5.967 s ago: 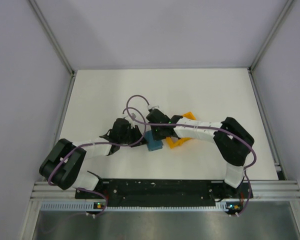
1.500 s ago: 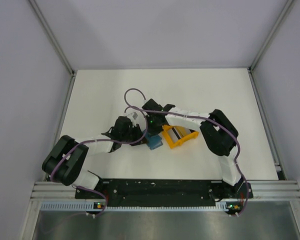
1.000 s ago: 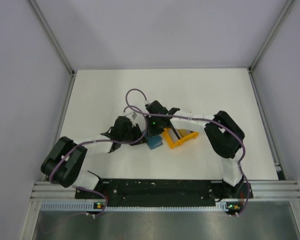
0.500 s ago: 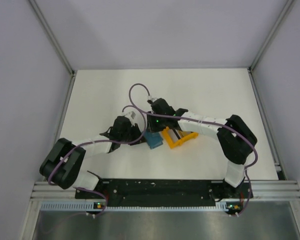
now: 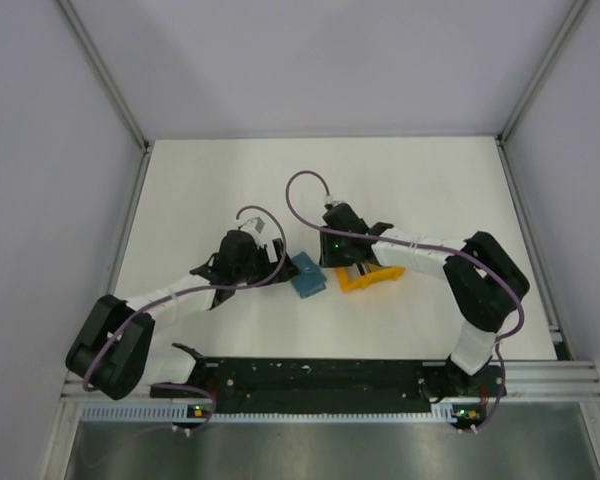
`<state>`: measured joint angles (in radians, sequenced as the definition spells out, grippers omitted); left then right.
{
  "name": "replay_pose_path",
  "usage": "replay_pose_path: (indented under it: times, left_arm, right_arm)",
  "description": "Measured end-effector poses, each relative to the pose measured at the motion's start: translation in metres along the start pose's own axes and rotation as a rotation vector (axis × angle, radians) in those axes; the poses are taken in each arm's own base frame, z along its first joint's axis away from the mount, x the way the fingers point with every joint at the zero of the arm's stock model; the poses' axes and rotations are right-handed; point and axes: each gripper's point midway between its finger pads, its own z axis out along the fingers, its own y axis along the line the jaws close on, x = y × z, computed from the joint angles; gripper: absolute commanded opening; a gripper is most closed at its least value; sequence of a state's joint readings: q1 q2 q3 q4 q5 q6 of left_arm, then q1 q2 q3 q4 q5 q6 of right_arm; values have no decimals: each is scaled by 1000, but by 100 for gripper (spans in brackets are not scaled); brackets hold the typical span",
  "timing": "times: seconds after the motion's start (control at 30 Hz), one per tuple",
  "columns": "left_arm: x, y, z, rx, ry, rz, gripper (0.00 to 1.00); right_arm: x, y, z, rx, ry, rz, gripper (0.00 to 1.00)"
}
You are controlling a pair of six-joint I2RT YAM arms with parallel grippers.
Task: Put the credit cards into the card holder
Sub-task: Reset both arms
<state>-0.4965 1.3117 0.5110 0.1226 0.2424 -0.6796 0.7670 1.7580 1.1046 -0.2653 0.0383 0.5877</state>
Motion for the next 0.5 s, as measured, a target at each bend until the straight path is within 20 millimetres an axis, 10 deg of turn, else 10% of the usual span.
replay_pose_path:
  times: [0.23, 0.5]
  left_arm:
    - [-13, 2, -6, -48, -33, -1, 98]
    - [-18, 15, -7, -132, -49, -2, 98]
  right_arm:
    - [12, -39, 0, 81, 18, 48, 33]
    - [8, -77, -16, 156, -18, 67, 61]
